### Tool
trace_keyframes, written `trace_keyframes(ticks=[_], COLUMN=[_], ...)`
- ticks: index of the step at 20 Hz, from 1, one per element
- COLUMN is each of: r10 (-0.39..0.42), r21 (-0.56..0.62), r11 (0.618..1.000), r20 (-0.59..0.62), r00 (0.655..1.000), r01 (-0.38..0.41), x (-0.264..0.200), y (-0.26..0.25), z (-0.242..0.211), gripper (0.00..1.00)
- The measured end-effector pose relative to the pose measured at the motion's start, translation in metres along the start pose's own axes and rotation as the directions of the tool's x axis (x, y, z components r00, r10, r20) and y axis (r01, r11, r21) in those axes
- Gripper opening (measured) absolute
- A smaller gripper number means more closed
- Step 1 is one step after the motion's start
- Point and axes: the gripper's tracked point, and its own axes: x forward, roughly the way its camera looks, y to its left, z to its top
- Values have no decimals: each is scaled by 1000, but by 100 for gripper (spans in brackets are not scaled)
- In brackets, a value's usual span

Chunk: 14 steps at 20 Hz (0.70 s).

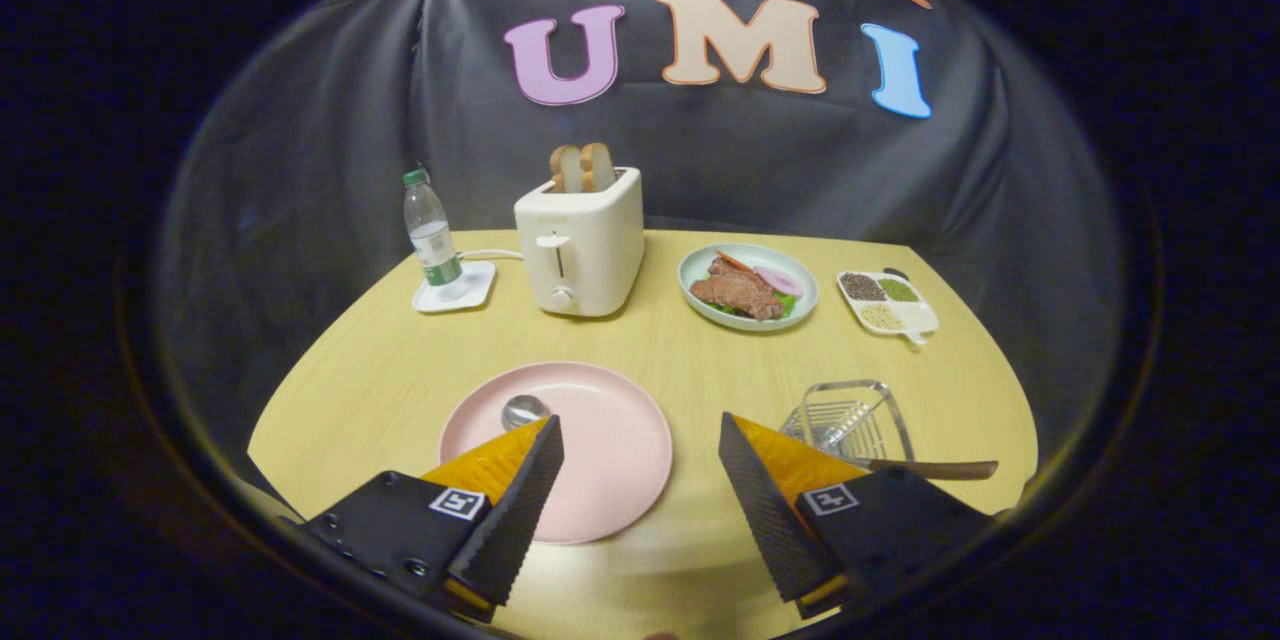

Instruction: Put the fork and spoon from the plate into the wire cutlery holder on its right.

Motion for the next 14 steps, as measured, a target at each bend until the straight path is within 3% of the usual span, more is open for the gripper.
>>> trace_keyframes(ticks=[5,14], r10=[5,30], r21=[8,-55], r11=[1000,998], r20=[14,-106], r00=[1000,994], r01=[-5,-36], x=[14,42], y=[38,83], z=[-17,-72], gripper=[99,99])
